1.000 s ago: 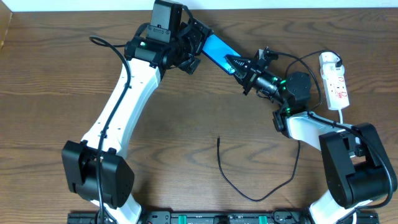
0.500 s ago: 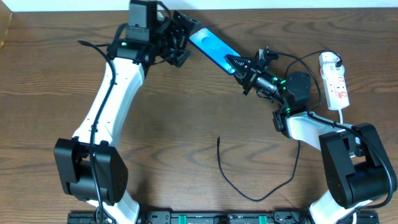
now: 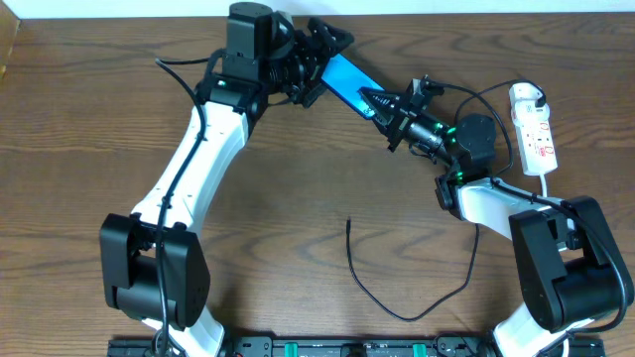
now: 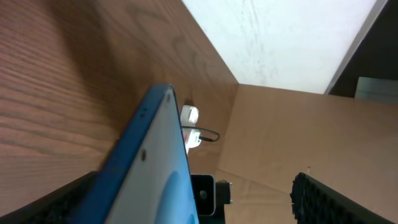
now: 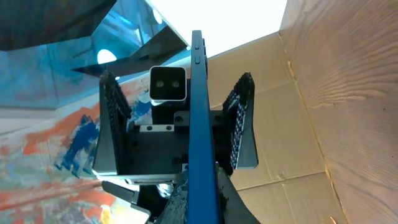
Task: Plug charger to phone and switch on socket
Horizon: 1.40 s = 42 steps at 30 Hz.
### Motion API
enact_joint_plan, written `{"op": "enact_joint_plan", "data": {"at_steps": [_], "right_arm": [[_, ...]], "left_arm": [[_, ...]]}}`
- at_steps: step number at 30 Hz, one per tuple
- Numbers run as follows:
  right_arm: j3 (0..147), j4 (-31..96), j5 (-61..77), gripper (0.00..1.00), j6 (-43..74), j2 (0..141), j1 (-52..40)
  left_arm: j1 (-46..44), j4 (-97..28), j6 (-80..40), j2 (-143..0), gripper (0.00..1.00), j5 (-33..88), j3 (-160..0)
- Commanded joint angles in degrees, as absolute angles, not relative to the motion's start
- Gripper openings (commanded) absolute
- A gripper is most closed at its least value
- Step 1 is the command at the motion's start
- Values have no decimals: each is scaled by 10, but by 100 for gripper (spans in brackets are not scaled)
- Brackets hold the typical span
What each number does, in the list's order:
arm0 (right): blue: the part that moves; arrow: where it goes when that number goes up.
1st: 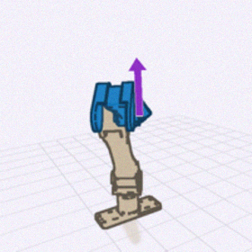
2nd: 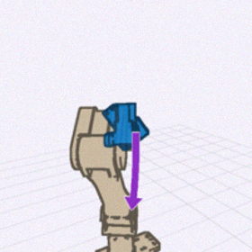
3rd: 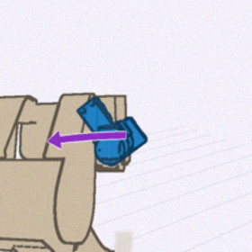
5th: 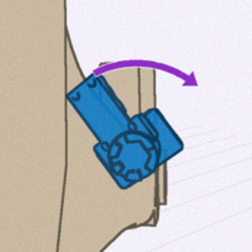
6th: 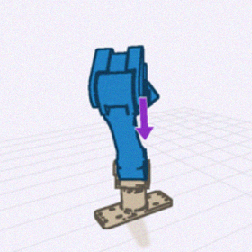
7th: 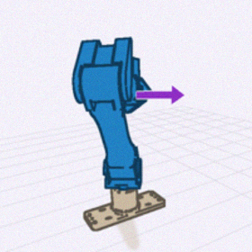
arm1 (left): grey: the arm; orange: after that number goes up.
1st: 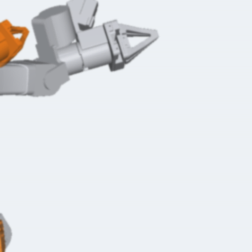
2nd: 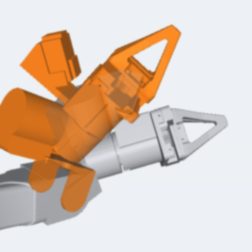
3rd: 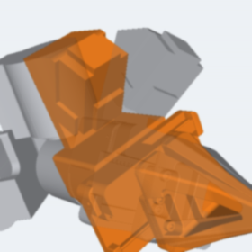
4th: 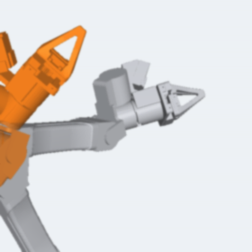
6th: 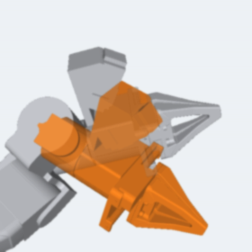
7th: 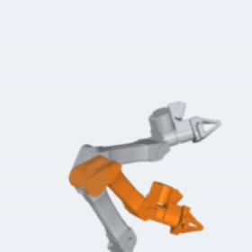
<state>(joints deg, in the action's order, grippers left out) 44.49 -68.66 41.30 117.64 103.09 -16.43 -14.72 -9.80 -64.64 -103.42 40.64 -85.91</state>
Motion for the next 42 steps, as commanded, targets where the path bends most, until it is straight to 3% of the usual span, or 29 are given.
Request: {"op": "enact_joint_plan", "data": {"at_steps": [1,27,29,30,42], "right_arm": [[461,-675,399,1,1176,1022,-169],[461,-670,389,1,1176,1022,-170],[461,-670,389,1,1176,1022,-170],[461,-670,389,1,1176,1022,-170],[461,-670,388,1,1176,1022,-170]], "left_arm": [[-145,-91,-637,-1037,95,407,-841],[-161,46,-669,-1037,94,403,-776],[-161,46,-669,-1037,88,401,-775],[-161,46,-669,-1037,80,399,-775],[-161,46,-669,-1037,60,394,-775]]}}
